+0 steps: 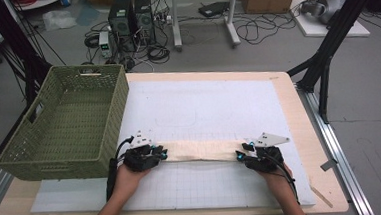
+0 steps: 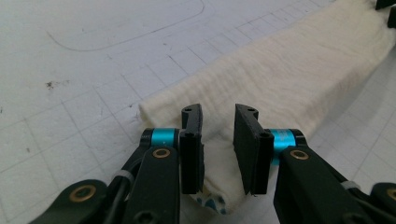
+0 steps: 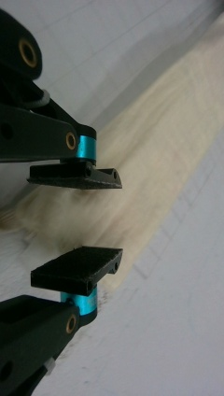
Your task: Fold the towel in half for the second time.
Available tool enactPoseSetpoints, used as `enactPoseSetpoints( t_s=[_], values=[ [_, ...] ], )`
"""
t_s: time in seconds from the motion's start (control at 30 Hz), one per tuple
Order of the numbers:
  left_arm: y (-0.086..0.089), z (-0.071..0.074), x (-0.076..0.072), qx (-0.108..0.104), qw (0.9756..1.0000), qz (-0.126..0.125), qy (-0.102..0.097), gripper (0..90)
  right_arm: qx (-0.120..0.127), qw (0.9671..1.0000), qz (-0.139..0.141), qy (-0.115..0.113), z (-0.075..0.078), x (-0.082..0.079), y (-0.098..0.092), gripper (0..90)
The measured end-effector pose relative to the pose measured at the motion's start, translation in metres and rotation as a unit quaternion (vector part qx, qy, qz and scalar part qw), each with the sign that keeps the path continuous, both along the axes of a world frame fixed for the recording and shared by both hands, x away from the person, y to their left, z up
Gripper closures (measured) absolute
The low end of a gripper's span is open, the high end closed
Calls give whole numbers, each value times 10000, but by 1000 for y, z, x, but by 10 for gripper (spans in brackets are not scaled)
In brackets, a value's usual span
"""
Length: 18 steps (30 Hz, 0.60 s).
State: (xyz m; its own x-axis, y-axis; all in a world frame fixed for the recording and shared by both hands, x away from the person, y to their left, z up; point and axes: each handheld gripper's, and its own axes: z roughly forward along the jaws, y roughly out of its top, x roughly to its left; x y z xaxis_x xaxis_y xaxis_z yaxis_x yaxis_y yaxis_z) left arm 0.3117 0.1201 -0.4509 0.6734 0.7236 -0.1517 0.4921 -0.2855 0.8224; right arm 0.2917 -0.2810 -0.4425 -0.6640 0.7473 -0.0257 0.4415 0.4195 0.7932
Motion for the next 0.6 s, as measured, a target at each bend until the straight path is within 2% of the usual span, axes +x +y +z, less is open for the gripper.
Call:
enactPoseSetpoints(
  t_s=[0.17,0.33,0.43,0.5,0.6],
  values=[
    [-1,0,0,52,10000,21,-9,714,-6,9997,-190,156,-3,1,-13,575],
    [-2,0,0,109,9999,111,-5,718,-205,9996,-200,65,-1,-1,-15,557],
    [-1,1,-1,58,9999,108,-24,698,-112,9997,-221,36,2,-3,-18,531],
    [1,4,-2,-72,9999,69,-101,614,64,9996,-255,-74,7,-7,-23,505],
    [7,10,-2,-307,9990,189,-247,528,373,9977,-459,-319,16,-12,-32,450]
  ],
)
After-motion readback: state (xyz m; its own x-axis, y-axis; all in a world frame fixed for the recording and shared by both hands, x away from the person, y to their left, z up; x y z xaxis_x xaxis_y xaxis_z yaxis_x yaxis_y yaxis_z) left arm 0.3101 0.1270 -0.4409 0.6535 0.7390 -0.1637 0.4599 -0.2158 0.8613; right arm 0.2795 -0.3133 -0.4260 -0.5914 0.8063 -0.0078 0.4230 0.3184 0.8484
